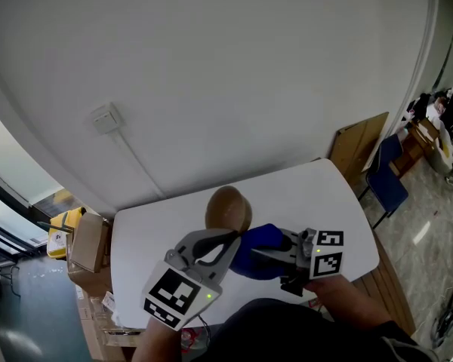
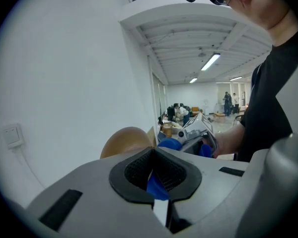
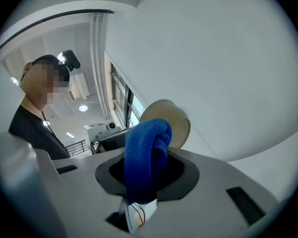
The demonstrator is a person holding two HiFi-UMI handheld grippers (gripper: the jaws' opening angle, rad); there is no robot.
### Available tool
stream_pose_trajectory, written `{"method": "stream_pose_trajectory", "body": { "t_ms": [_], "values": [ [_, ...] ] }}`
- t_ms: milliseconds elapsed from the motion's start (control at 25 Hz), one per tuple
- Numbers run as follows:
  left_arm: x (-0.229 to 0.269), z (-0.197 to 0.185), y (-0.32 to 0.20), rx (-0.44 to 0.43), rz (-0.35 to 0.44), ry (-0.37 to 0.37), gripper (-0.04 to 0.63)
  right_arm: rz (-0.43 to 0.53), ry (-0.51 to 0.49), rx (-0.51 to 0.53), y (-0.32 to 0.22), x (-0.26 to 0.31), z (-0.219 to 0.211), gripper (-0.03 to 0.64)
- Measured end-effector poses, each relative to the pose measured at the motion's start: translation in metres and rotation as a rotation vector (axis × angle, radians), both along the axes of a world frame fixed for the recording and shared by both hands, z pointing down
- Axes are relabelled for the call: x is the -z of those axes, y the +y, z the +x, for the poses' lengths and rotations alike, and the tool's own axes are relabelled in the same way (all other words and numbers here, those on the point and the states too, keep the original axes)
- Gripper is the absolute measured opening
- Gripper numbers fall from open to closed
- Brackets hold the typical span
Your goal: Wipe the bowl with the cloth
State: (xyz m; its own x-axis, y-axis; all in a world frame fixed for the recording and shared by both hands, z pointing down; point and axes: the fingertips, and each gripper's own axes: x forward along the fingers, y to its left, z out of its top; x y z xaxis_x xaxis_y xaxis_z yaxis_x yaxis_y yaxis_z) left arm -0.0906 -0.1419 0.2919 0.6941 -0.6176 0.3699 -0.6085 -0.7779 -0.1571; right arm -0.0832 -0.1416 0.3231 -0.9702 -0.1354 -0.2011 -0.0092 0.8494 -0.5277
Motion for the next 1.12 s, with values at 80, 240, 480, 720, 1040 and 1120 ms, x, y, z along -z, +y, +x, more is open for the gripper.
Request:
{"method": "stream_pose_trajectory", "body": {
  "t_ms": [80,240,480,720,1040,1120],
  "values": [
    [0.0,0.0,0.002,0.0,0.006,-0.006,0.015,0.009,-0.008,-0.027,-0.006,0.005,0.007,0.081],
    [0.003,0.0,0.001,0.005,0.026,-0.028,0.015,0.04,0.023,-0.03,-0.005,0.008,-0.001,0.081],
    [0.012,0.007,0.003,0.004,0.036,-0.001,0.015,-0.011,-0.007,0.025,0.006,0.002,-0.018,0.081],
    [0.023,0.02,0.015,-0.05,0.053,-0.001,0.015,-0.019,-0.04,0.073,0.012,-0.001,-0.024,0.081],
    [0.045,0.038,0.027,-0.128,0.074,0.07,0.018,-0.074,-0.144,0.063,0.001,0.0,-0.011,0.081],
    [0.045,0.039,0.028,-0.137,0.085,0.068,0.018,-0.077,-0.139,0.045,-0.004,-0.003,-0.007,0.081]
  ]
}}
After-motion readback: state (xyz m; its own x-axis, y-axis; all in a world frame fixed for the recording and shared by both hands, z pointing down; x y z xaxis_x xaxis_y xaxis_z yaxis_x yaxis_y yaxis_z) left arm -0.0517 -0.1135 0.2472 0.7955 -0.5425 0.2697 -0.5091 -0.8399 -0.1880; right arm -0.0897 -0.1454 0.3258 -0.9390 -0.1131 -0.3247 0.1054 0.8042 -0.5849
